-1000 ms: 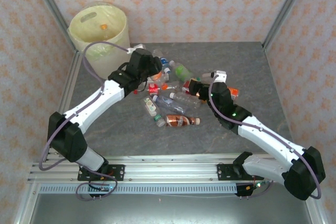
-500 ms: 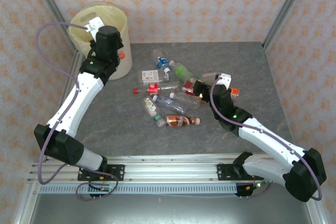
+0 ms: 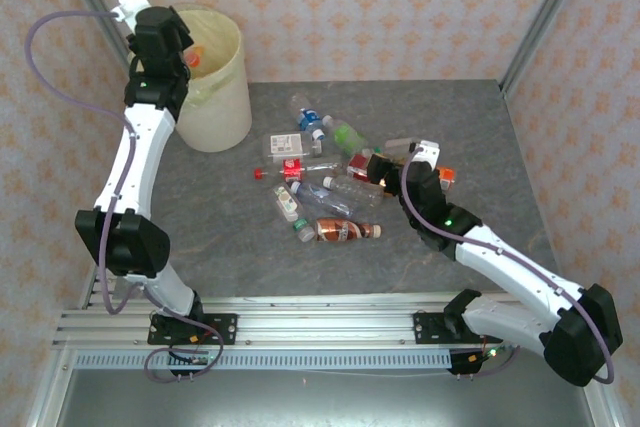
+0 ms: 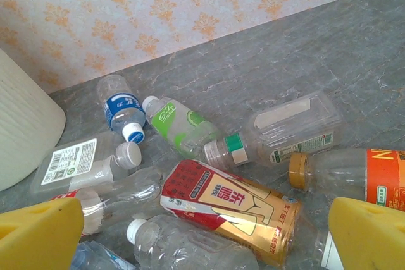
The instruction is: Put the plastic bottles in the bin
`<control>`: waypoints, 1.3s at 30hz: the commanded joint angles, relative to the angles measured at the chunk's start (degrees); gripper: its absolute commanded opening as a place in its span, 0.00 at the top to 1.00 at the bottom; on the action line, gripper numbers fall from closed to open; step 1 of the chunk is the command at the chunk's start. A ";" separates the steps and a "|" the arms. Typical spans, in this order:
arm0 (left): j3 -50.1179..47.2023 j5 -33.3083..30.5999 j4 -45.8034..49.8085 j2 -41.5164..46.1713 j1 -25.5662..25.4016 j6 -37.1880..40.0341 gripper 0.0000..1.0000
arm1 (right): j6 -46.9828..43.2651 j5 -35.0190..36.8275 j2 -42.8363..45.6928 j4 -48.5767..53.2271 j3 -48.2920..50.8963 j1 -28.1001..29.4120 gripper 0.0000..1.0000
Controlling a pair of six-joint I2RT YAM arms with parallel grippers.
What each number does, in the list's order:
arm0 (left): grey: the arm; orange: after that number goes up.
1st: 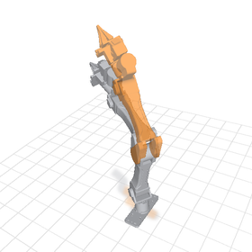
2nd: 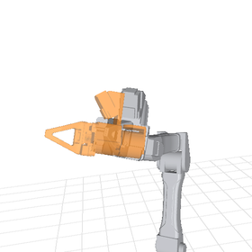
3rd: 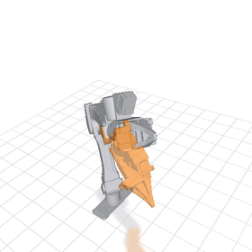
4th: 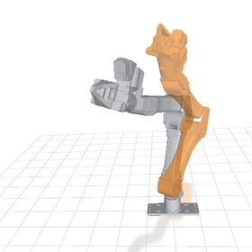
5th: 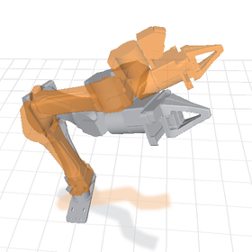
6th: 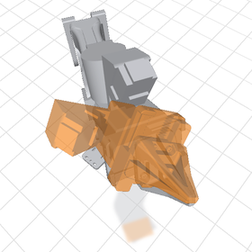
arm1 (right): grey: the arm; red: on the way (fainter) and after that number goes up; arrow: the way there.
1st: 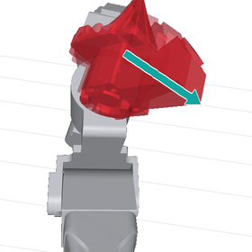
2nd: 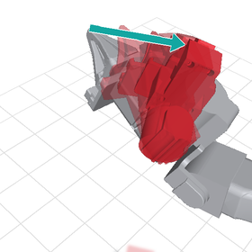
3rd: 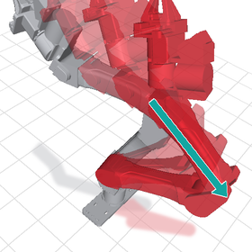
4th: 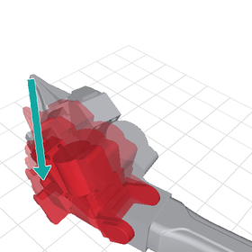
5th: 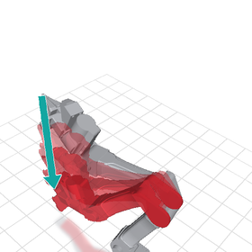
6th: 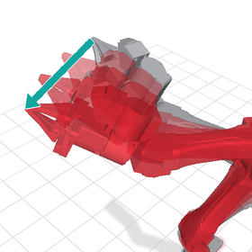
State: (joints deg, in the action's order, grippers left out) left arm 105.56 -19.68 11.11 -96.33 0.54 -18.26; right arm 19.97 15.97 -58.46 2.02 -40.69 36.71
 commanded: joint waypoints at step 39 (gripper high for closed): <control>43.34 -17.85 37.66 -33.75 5.52 -6.25 0.18 | 4.53 7.50 9.23 7.67 5.04 -0.06 0.01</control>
State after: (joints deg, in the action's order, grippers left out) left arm 146.08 -37.74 45.80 -130.47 5.67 -23.09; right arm 23.22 20.73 -51.03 8.01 -37.08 36.71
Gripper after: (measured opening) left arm 0.812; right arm 0.992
